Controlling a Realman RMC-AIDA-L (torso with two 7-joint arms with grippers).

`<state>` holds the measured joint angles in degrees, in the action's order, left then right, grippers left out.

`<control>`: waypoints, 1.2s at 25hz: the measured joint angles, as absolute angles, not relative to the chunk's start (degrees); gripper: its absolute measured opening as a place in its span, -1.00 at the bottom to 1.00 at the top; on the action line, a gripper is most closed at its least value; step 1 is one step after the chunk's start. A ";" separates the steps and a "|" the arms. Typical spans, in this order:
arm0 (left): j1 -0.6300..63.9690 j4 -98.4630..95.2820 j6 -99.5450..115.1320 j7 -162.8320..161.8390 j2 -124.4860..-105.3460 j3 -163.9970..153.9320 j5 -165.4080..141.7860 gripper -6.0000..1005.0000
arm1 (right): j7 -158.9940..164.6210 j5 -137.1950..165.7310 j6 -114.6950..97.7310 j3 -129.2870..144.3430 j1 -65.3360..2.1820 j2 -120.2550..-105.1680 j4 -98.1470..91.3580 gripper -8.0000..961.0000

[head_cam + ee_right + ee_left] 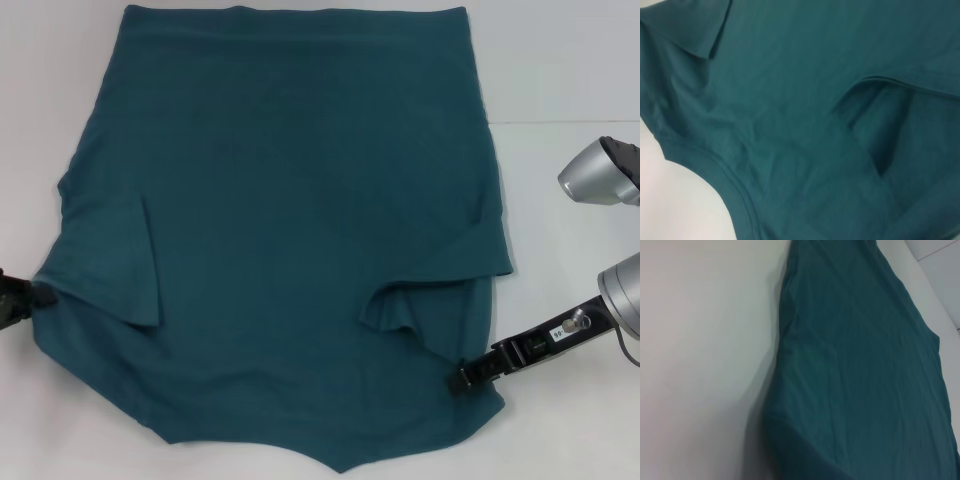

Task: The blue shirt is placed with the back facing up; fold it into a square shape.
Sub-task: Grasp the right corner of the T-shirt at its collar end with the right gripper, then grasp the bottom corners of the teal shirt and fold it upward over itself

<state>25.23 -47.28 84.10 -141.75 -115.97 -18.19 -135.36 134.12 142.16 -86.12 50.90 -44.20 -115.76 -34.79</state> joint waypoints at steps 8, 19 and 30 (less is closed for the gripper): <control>25.22 -47.28 84.11 -141.74 -115.92 -18.19 -135.22 -0.96 | 134.36 142.21 -86.04 51.66 -44.03 -115.52 -34.79 0.15; 25.00 -47.28 84.19 -141.32 -115.93 -18.19 -135.17 -0.96 | 134.20 142.19 -86.10 51.61 -43.69 -115.41 -34.84 -0.76; 24.21 -48.03 89.41 -137.27 -115.93 -18.34 -135.86 -0.96 | 134.44 141.60 -91.16 48.56 -40.79 -114.19 -35.69 -0.92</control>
